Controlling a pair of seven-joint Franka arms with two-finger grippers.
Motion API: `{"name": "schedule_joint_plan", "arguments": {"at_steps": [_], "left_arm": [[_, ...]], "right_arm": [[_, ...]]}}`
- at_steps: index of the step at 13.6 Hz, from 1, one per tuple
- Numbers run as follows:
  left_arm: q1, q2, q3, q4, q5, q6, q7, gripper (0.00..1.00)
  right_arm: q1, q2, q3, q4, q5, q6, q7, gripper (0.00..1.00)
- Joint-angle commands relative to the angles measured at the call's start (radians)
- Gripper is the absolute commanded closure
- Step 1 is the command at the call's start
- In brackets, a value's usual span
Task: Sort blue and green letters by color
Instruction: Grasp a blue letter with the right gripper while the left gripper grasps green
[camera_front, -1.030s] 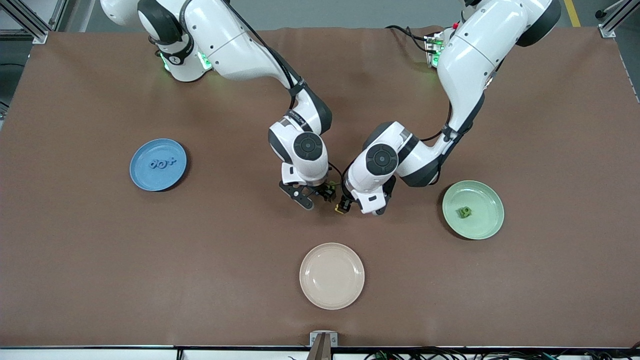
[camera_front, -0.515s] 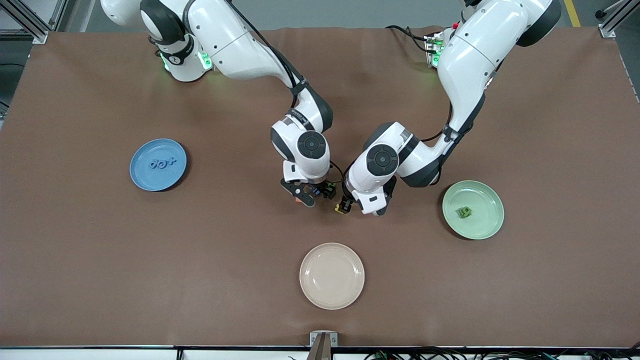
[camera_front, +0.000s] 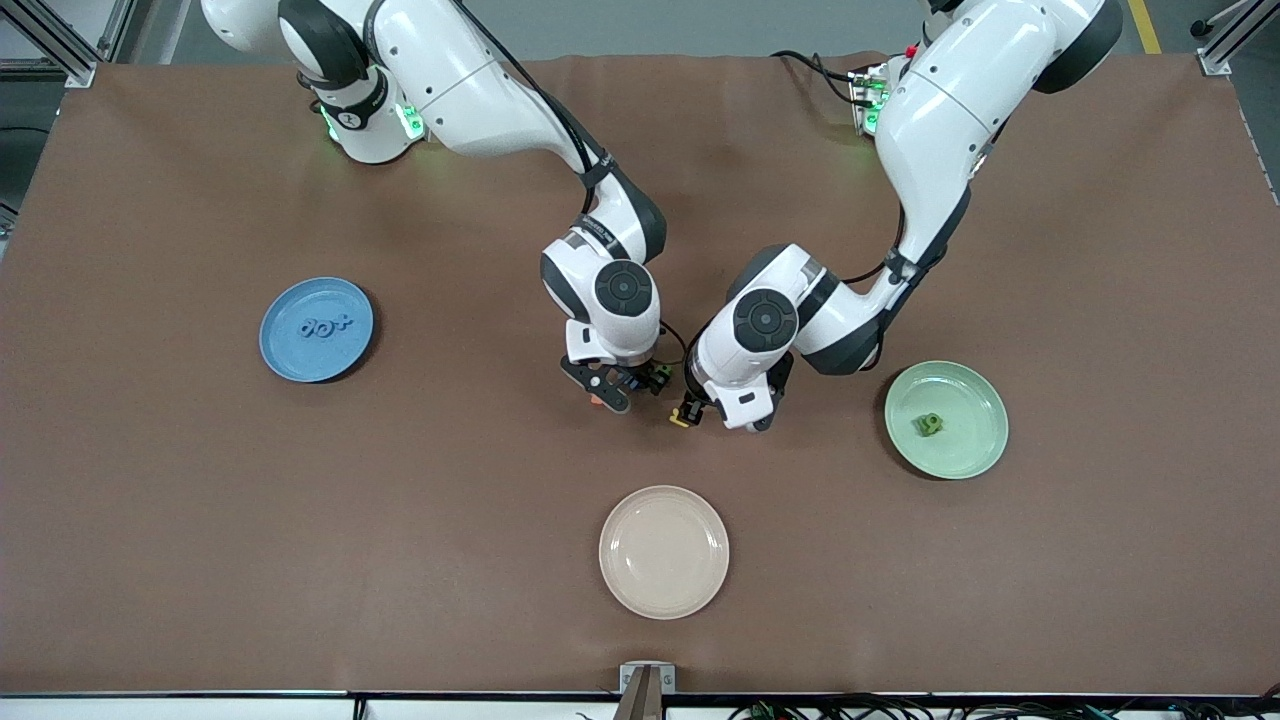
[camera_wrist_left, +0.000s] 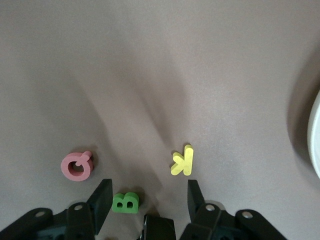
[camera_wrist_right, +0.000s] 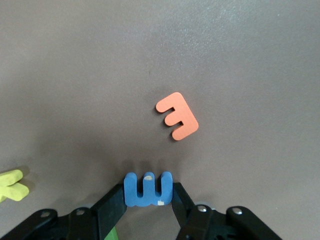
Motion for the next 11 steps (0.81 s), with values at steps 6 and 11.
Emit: {"name": "schedule_joint_plan", "arguments": {"at_steps": [6,11], "left_arm": [[-0.010,0.006,0.006,0.020,-0.020,-0.019,-0.009,0.24],[-0.033,0.026,0.006,0.020,-0.022,-0.019,-0.021,0.24]], "right_arm": [[-0.032,-0.039,-0.009,-0.019,-0.009,-0.068,-0.072,1.00],[-0.126,-0.142,-0.009,-0.022,-0.008,-0.220,-0.233,1.00]]}}
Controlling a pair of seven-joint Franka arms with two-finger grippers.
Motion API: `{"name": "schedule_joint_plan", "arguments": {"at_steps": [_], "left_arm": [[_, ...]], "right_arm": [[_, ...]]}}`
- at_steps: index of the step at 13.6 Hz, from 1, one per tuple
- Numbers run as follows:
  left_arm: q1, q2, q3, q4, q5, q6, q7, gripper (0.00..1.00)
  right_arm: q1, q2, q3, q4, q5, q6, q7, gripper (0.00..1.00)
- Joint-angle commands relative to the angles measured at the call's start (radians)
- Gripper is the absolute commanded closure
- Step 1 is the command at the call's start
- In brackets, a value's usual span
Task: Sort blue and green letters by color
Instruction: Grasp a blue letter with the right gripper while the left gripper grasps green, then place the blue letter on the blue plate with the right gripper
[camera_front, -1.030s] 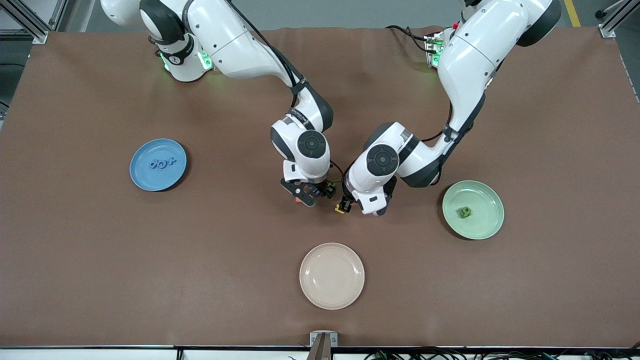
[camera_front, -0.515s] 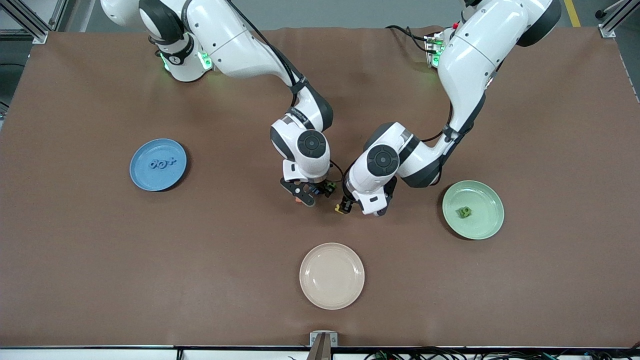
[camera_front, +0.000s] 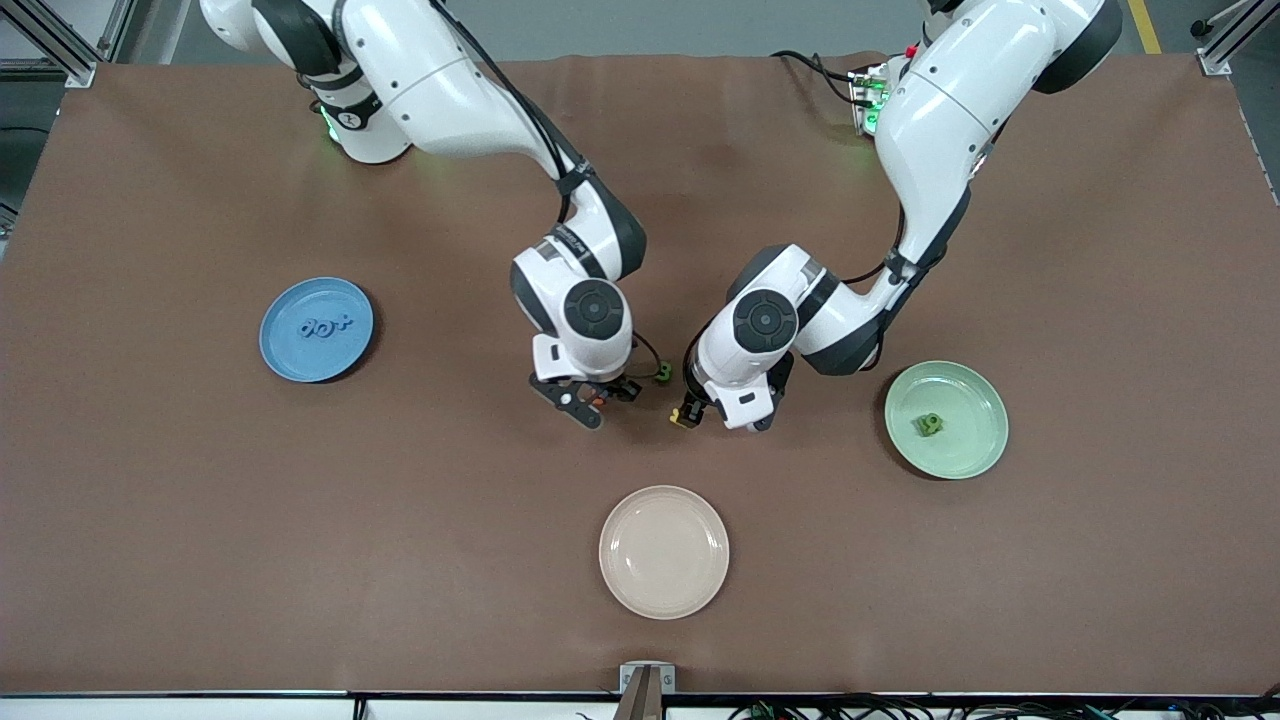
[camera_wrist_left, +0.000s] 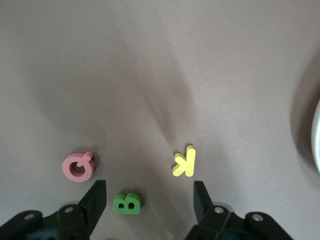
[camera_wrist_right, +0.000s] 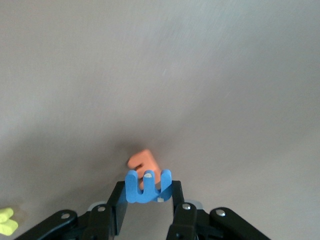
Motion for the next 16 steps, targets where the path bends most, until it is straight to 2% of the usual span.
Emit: {"name": "schedule_joint_plan", "arguments": {"at_steps": [1,3,6,12,16], "left_arm": [[-0.040,0.035,0.006,0.020,-0.020,-0.014,-0.036,0.24],[-0.080,0.050,0.010,0.020,-0.015,-0.014,-0.068,0.26],[-0.092,0.056,0.013,0.017,-0.009,-0.014,-0.096,0.29],[-0.117,0.078,0.021,0.017,-0.007,-0.006,-0.110,0.31],[-0.143,0.084,0.047,0.019,-0.007,-0.003,-0.116,0.32]], "right_arm": [[-0.076,-0.101,0.015,-0.030,-0.008,-0.107,-0.121,1.00],[-0.132,-0.176,0.015,-0.083,-0.008,-0.154,-0.242,1.00],[-0.244,-0.337,0.015,-0.290,-0.009,-0.127,-0.469,1.00],[-0.484,-0.604,0.013,-0.733,-0.049,0.097,-0.903,1.00],[-0.567,-0.713,0.013,-0.946,-0.066,0.207,-1.009,1.00]]}}
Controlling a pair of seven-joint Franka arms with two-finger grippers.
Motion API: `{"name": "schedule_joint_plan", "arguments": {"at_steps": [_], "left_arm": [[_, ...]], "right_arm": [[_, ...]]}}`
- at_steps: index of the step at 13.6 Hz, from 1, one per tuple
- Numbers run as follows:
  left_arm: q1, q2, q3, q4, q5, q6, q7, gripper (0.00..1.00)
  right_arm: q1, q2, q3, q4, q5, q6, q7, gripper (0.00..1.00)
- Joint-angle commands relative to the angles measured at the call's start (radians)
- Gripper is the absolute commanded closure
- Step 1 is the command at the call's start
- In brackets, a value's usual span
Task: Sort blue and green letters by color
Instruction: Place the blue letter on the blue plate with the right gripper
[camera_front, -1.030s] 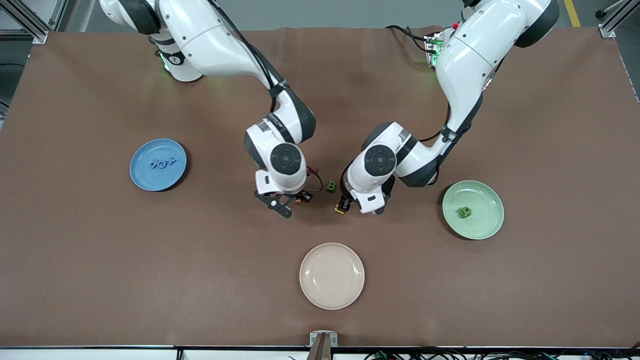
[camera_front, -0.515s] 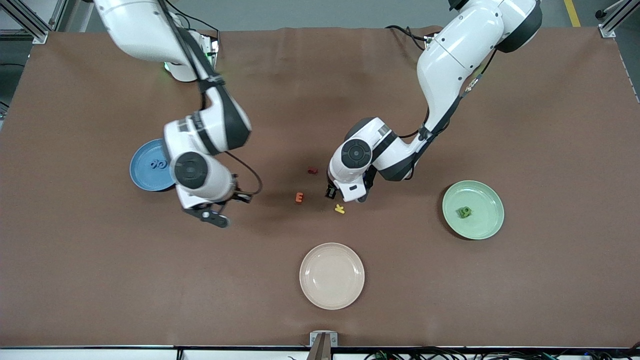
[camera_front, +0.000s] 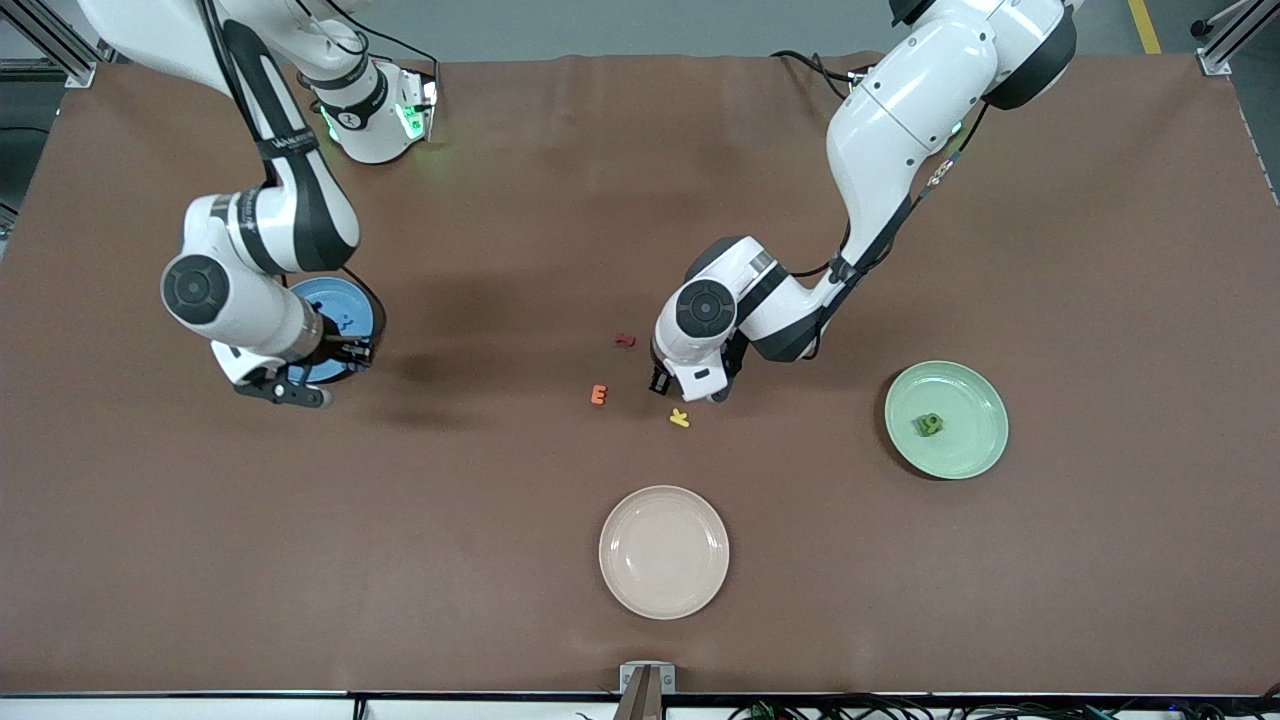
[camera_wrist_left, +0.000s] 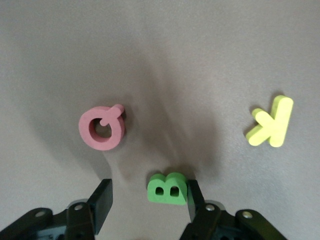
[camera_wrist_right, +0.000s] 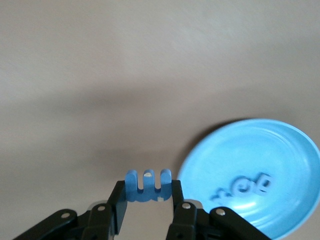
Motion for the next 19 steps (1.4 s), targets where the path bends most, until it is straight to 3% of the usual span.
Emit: {"name": "schedule_joint_plan", "arguments": {"at_steps": [1,3,6,9,11,12,13,14,19], "left_arm": [[-0.029,0.008,0.027,0.018,-0.006,0.001,-0.018,0.34],[-0.029,0.009,0.027,0.018,-0.006,0.003,-0.018,0.37],[-0.029,0.012,0.027,0.018,-0.006,0.018,-0.018,0.56],[-0.029,0.025,0.029,0.018,0.005,0.036,-0.010,0.64],[-0.029,0.025,0.029,0.020,0.020,0.036,-0.003,0.79],[-0.029,0.023,0.029,0.021,0.020,0.036,-0.001,0.89],[-0.029,0.022,0.029,0.021,0.022,0.036,-0.001,0.95],[-0.029,0.017,0.029,0.023,0.024,0.036,-0.001,0.98],[-0.012,-0.069,0.033,0.029,0.101,0.023,-0.004,1.00]], "right_arm": [[-0.035,-0.117,0.022,-0.171,-0.018,0.069,-0.029,1.00],[-0.039,-0.125,0.022,-0.214,-0.021,0.097,-0.029,1.00],[-0.065,-0.119,0.022,-0.217,-0.021,0.100,-0.029,0.99],[-0.104,-0.114,0.022,-0.216,-0.023,0.098,-0.030,0.99],[-0.116,-0.114,0.022,-0.216,-0.023,0.097,-0.030,0.97],[-0.125,-0.113,0.022,-0.214,-0.023,0.097,-0.030,0.89],[-0.136,-0.111,0.022,-0.212,-0.023,0.098,-0.029,0.39],[-0.151,-0.111,0.024,-0.209,-0.023,0.098,-0.029,0.00],[-0.153,-0.111,0.024,-0.200,-0.023,0.086,-0.029,0.00]]}}
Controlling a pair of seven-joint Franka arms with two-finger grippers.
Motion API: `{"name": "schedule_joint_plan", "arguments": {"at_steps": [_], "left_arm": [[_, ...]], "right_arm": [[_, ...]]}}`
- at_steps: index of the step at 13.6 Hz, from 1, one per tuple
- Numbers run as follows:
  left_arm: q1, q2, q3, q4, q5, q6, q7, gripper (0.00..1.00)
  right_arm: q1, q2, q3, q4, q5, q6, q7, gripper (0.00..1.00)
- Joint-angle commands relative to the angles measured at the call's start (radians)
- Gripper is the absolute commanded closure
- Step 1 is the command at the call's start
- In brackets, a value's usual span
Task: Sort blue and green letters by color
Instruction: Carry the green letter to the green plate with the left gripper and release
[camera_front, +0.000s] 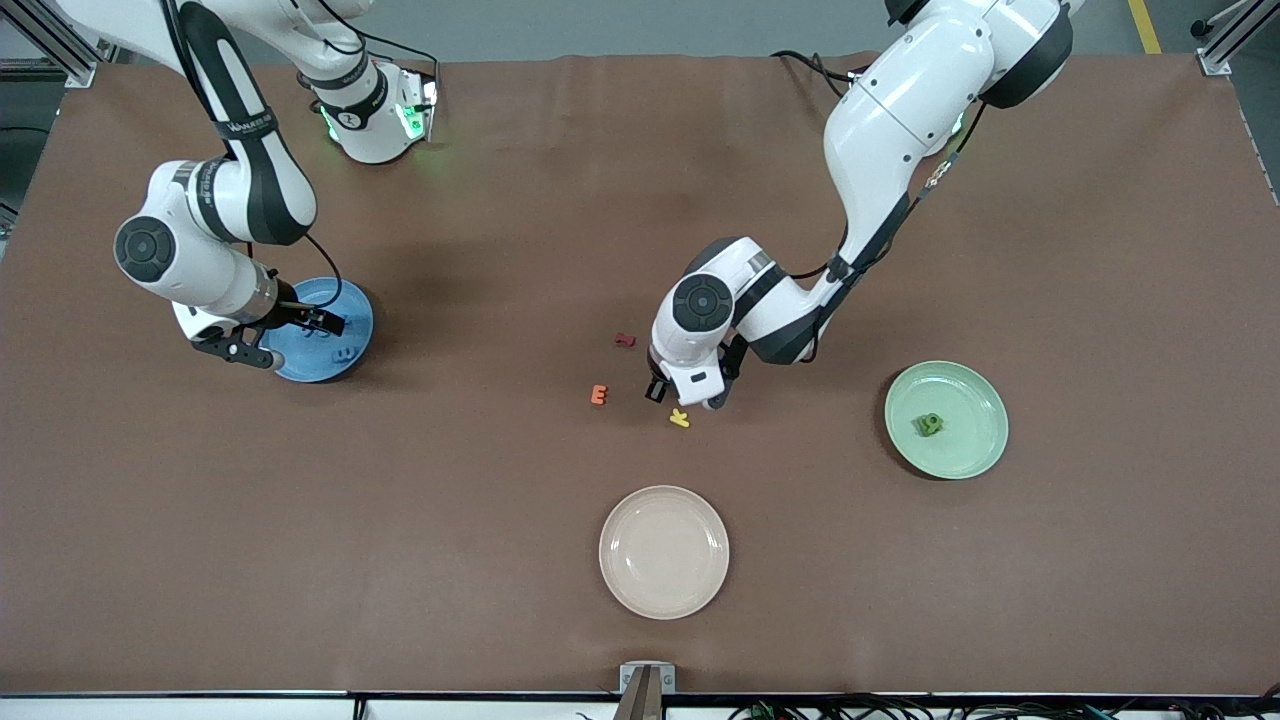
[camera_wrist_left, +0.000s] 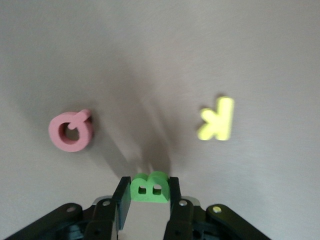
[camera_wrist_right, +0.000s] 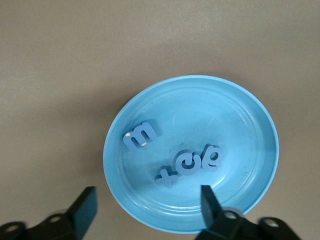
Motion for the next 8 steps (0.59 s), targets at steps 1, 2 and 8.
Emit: {"name": "schedule_joint_plan", "arguments": {"at_steps": [1,2,8], "left_arm": [[0.010,-0.072,0.015,-0.006,0.081,-0.015,-0.003,1.00],[0.029,-0.078,0.014,0.006,0.122,-0.015,-0.003,1.00],[0.137,-0.166,0.011,0.040,0.208,-0.148,0.206,1.00]], "right_arm": [[-0.020,-0.026,0.021,-0.003,-0.009,-0.012,-0.004,0.00],[-0.020,-0.026,0.021,0.014,-0.009,-0.032,-0.004,0.00],[-0.019,-0.022,0.022,0.267,-0.014,-0.285,-0.055,0.00]]}}
